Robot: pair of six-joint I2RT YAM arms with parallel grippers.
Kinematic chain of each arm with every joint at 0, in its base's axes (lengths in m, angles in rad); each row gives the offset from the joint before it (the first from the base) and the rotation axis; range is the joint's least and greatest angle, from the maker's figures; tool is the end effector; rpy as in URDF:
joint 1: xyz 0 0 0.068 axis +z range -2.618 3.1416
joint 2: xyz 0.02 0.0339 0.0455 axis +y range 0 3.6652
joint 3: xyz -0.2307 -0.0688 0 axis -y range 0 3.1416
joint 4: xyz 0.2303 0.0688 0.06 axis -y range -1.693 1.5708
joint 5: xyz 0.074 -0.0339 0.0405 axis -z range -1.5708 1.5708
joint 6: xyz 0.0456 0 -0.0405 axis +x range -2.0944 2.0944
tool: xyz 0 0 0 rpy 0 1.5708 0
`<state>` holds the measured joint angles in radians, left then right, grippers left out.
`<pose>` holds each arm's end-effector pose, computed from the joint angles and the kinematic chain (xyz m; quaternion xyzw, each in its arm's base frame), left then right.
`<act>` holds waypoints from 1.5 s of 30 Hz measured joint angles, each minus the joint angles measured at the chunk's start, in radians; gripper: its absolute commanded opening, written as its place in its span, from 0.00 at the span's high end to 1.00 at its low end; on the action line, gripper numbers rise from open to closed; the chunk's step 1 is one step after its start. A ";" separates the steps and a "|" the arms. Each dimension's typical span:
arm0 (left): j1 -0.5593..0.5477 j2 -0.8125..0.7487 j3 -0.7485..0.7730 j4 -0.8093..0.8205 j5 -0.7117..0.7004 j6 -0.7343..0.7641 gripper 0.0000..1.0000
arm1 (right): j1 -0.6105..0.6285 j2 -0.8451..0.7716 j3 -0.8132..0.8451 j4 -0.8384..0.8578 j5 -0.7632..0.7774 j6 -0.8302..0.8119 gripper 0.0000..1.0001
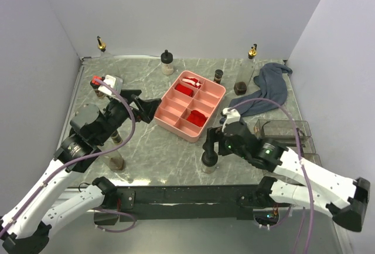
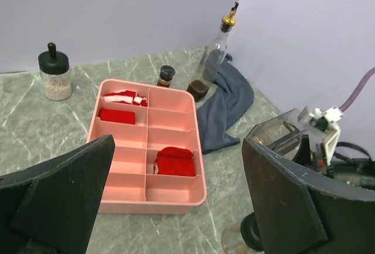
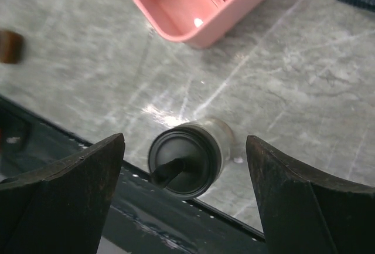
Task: Organize the condiment bottles
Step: Pick up the bottle from the center of the board.
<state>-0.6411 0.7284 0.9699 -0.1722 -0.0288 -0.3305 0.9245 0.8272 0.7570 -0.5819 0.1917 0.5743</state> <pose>0.1422 -0.1045 0.3887 0.0951 0.6755 -0.3327 0.6511 0.1227 0.1482 0.2549 -0.1136 0.8860 0.2378 0.3815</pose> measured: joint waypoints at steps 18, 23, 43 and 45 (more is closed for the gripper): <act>0.005 -0.051 -0.033 0.011 -0.140 0.010 0.03 | 0.225 0.230 0.007 -0.031 0.195 0.082 0.12; 0.005 -0.050 -0.033 0.011 -0.153 0.015 0.03 | 0.232 0.286 0.008 -0.048 0.234 0.123 0.22; 0.005 -0.048 -0.034 0.011 -0.172 0.023 0.03 | 0.237 0.343 0.148 -0.317 0.393 0.440 1.00; 0.005 -0.048 -0.034 0.011 -0.172 0.023 0.03 | 0.231 0.370 0.226 -0.392 0.442 0.507 1.00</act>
<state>-0.6361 0.6807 0.9356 -0.1616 -0.2008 -0.3080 1.1557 1.1973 0.9833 -0.9741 0.6338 1.0817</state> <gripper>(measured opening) 0.969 0.707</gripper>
